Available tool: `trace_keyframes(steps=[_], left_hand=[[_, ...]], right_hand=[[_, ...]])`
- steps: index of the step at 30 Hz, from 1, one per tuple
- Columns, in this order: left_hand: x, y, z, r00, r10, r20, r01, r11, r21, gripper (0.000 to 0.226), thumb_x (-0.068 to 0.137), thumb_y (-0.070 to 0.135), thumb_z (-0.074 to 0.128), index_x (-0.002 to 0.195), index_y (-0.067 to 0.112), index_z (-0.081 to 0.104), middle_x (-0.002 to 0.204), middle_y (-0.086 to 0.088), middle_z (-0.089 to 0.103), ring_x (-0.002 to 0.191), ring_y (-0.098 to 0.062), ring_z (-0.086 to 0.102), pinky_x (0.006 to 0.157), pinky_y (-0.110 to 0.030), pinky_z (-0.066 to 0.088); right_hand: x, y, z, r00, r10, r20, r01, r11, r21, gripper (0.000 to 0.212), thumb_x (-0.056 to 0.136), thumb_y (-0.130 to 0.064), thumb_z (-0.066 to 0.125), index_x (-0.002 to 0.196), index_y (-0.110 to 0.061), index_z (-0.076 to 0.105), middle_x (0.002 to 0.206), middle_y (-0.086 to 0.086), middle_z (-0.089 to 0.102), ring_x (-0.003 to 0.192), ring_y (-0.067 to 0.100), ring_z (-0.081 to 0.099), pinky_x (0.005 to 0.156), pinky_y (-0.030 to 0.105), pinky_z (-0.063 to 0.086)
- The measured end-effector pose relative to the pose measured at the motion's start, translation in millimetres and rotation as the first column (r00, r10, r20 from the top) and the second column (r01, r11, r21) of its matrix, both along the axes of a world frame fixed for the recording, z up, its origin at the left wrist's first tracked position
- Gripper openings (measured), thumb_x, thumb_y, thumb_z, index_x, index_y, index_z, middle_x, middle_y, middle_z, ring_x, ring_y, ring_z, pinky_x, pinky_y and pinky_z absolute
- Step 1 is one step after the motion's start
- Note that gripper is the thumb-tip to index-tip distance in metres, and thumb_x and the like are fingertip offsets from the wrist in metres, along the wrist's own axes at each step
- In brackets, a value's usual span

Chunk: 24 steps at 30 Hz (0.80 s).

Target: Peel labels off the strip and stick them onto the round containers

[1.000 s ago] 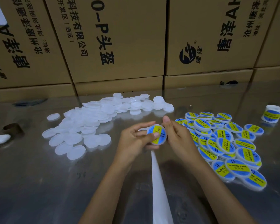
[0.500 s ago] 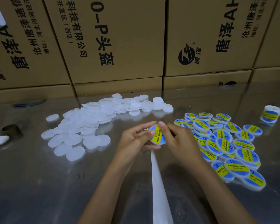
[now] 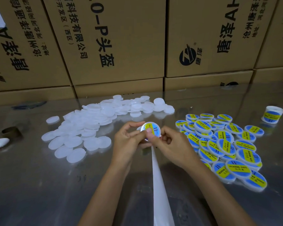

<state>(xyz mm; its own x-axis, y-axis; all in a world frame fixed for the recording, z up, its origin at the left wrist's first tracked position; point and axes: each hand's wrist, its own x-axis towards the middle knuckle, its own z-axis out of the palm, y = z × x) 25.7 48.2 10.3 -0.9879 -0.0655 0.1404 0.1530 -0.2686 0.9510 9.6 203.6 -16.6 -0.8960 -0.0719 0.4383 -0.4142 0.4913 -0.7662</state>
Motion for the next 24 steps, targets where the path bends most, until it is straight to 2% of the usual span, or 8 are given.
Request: trace_keyframes(steps=[3,6,9,11,14,18,21,24], left_hand=[[-0.8,0.8,-2.0,0.994,0.113,0.002,-0.112,0.991,-0.078,0.016,0.085,0.013,0.078,0.099,0.013,0.071,0.087,-0.010,0.078,0.075,-0.021,0.074,0.061,-0.027,0.059],[0.1,3.9,-3.6,0.984,0.174,-0.033,-0.176,0.974,-0.140,0.011,0.086,0.023,0.077,0.088,0.014,0.072,0.082,-0.007,0.078,0.072,-0.019,0.074,0.059,-0.026,0.058],[0.5,2.3,-2.1,0.983,0.175,-0.058,-0.182,0.968,-0.173,0.015,0.089,0.027,0.074,0.089,0.012,0.072,0.079,-0.007,0.077,0.071,-0.018,0.074,0.058,-0.026,0.058],[0.3,1.6,-0.8,0.989,0.136,-0.059,-0.144,0.977,-0.155,0.009,0.092,0.022,0.071,0.092,0.013,0.073,0.080,-0.008,0.077,0.070,-0.016,0.073,0.056,-0.025,0.057],[0.6,2.8,0.0,0.998,0.014,-0.065,-0.023,0.990,-0.137,0.009,0.094,0.011,0.067,0.101,0.014,0.072,0.084,-0.010,0.078,0.071,-0.018,0.075,0.058,-0.025,0.058],[-0.6,1.0,-0.2,0.997,-0.043,-0.067,0.033,0.989,-0.147,0.016,0.095,0.006,0.065,0.107,0.015,0.069,0.087,-0.012,0.077,0.071,-0.023,0.074,0.061,-0.030,0.061],[-1.7,-1.3,-0.6,0.991,-0.119,-0.065,0.109,0.984,-0.139,0.029,0.092,-0.001,0.066,0.116,0.016,0.066,0.098,-0.011,0.077,0.082,-0.027,0.074,0.068,-0.031,0.061],[-1.0,6.1,-2.1,0.979,-0.195,-0.067,0.181,0.969,-0.167,0.047,0.087,-0.010,0.067,0.127,0.015,0.061,0.104,-0.011,0.076,0.086,-0.021,0.072,0.073,-0.031,0.061]], right_hand=[[2.2,-3.2,-2.7,1.000,-0.024,0.004,0.024,0.994,0.108,0.050,0.064,-0.080,0.061,0.074,-0.032,0.054,0.058,-0.015,0.049,0.055,0.006,0.044,0.053,0.024,0.036],[3.6,-4.6,-3.0,0.996,-0.087,-0.028,0.090,0.985,0.145,0.056,0.063,-0.085,0.058,0.077,-0.031,0.056,0.057,-0.012,0.047,0.053,0.007,0.044,0.052,0.029,0.037],[6.4,-8.2,-1.7,0.996,-0.088,-0.026,0.091,0.985,0.149,0.056,0.065,-0.086,0.055,0.070,-0.030,0.050,0.053,-0.010,0.038,0.050,0.008,0.038,0.049,0.027,0.029],[6.0,-8.9,-1.0,0.998,-0.067,0.014,0.065,0.993,0.093,0.055,0.066,-0.083,0.056,0.069,-0.029,0.051,0.054,-0.010,0.036,0.050,0.007,0.036,0.050,0.029,0.030],[3.4,-5.9,-0.5,0.997,-0.025,0.077,0.024,1.000,0.009,0.048,0.076,-0.071,0.057,0.079,-0.023,0.063,0.059,-0.009,0.043,0.056,0.006,0.040,0.058,0.037,0.040],[5.2,-6.0,-2.1,0.998,0.011,0.059,-0.010,1.000,-0.015,0.034,0.095,-0.050,0.055,0.088,-0.019,0.067,0.060,-0.009,0.048,0.057,0.006,0.041,0.058,0.029,0.035],[3.6,-7.7,-1.4,0.997,-0.068,0.026,0.068,0.997,0.026,0.039,0.101,-0.043,0.044,0.076,-0.018,0.060,0.053,-0.007,0.044,0.055,0.008,0.041,0.058,0.030,0.033],[-0.5,-4.1,-1.3,0.990,-0.135,0.039,0.135,0.991,-0.001,0.044,0.103,-0.041,0.041,0.064,-0.023,0.049,0.052,-0.007,0.044,0.057,0.013,0.043,0.059,0.033,0.033]])
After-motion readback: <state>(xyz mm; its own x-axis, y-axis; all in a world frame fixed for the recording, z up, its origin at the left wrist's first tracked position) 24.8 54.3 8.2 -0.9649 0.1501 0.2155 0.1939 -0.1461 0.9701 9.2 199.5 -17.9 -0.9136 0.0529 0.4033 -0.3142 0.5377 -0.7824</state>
